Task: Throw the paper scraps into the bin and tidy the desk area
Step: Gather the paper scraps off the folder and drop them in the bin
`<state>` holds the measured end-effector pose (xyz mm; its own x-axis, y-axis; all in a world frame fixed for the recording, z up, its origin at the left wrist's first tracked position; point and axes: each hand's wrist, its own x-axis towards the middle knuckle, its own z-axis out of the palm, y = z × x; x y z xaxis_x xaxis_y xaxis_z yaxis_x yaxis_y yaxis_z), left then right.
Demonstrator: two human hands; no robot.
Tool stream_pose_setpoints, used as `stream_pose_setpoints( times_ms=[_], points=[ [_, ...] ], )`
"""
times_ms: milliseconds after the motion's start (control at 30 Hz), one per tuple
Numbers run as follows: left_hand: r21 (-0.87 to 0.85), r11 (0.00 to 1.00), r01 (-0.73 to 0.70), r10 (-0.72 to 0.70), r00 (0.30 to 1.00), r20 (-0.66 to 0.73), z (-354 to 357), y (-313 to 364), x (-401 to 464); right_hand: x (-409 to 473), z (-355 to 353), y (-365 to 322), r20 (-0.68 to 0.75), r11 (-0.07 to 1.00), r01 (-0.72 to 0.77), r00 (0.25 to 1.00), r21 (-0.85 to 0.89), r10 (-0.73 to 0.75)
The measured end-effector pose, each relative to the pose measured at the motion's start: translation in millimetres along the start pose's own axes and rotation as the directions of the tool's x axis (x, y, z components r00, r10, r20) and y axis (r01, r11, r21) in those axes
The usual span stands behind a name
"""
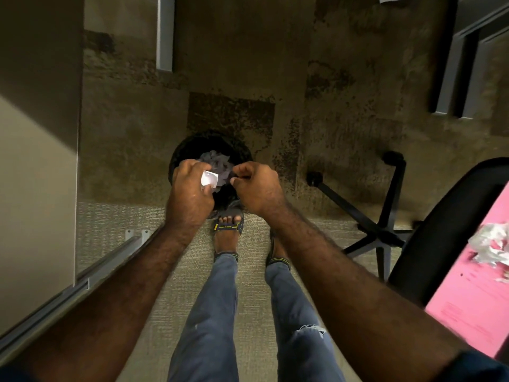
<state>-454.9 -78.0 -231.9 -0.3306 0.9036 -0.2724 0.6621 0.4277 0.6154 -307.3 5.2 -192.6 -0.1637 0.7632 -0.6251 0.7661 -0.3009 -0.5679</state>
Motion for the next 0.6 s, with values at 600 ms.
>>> stream_pose_setpoints(
  times_ms=[600],
  points=[
    [0.059,0.994,-0.090,0.088,0.995,0.035,31.7,58.2,-12.1,-26.6,-66.5,54.6,-0.076,0.991,-0.003,0.997,0.133,0.013]
  ],
)
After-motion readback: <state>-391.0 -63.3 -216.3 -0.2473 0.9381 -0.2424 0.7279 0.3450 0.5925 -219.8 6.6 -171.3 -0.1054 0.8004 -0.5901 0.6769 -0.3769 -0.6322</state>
